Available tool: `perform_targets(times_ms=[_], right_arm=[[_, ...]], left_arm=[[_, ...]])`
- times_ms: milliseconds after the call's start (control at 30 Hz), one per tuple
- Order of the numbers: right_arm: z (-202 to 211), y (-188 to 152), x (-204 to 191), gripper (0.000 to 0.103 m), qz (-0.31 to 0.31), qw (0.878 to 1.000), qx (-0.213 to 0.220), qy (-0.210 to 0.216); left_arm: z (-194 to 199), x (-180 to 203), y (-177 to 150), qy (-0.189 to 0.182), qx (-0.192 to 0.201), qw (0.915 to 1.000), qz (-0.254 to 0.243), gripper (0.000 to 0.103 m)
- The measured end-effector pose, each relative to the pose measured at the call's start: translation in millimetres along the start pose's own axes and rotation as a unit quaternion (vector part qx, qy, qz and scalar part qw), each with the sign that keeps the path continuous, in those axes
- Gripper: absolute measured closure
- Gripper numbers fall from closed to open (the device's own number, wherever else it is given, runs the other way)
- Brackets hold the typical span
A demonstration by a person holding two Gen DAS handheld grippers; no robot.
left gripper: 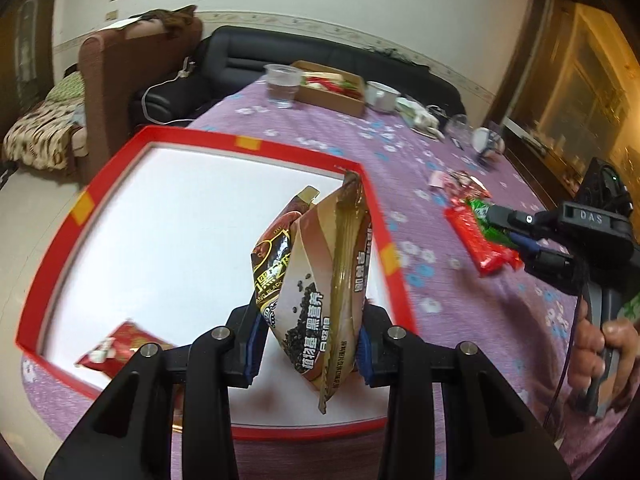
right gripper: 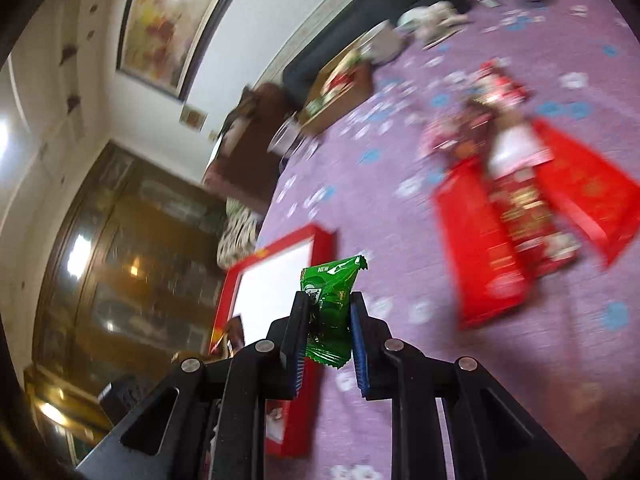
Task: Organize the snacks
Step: 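Drop the brown bag into the tray with the left gripper while the right gripper carries the green packet, then grasp the long red packet with the left gripper while the right gripper grasps the red packet with gold characters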
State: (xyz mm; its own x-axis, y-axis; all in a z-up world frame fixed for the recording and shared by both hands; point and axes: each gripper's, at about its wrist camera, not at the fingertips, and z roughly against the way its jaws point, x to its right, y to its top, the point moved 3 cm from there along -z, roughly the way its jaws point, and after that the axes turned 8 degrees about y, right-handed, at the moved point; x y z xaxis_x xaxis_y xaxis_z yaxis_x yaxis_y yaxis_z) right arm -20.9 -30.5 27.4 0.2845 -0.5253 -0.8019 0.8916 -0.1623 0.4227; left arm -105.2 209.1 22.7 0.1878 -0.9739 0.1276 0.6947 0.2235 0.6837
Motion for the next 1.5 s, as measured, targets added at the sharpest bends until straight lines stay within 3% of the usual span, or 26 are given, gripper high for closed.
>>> perform_targets(times_ms=[333,700,900,1033,1200,1367,1500], right_arm=[[-87.1,-41.4,-47.0,0.084,0.049,0.995,-0.086,0.007],[-118.1,-62.4,-73.6,0.076,0.092,0.990,-0.108,0.003],[-98.2,-51.3,-71.5,0.062,0.099,0.993,-0.070,0.007],[-72.8,-40.5,-58.4,0.059,0.091,0.995,-0.037,0.002],[-22.1,-16.6,-24.6,0.055,0.071,0.997,0.013,-0.026],[44.3,13.8,21.4,0.054,0.048,0.993,0.072,-0.074],[92.3,40.0,59.6,0.044,0.044,0.983,0.104,-0.146]], left_arm=[[-9.8,-35.3,-4.9,0.017,-0.007,0.9995,0.025,0.068],[-7.8,-51.8,-2.6,0.044,-0.002,0.9982,0.040,0.065],[9.9,-54.6,2.1,0.079,0.035,0.9956,0.037,0.049],[21.6,-40.0,4.4,0.080,0.058,0.9949,0.018,0.047],[26.3,-2.0,1.2,0.063,0.061,0.9958,-0.029,0.035],[27.0,41.3,-2.5,0.027,0.047,0.9960,-0.071,0.034],[20.1,79.7,-3.3,-0.009,0.019,0.9953,-0.094,0.034]])
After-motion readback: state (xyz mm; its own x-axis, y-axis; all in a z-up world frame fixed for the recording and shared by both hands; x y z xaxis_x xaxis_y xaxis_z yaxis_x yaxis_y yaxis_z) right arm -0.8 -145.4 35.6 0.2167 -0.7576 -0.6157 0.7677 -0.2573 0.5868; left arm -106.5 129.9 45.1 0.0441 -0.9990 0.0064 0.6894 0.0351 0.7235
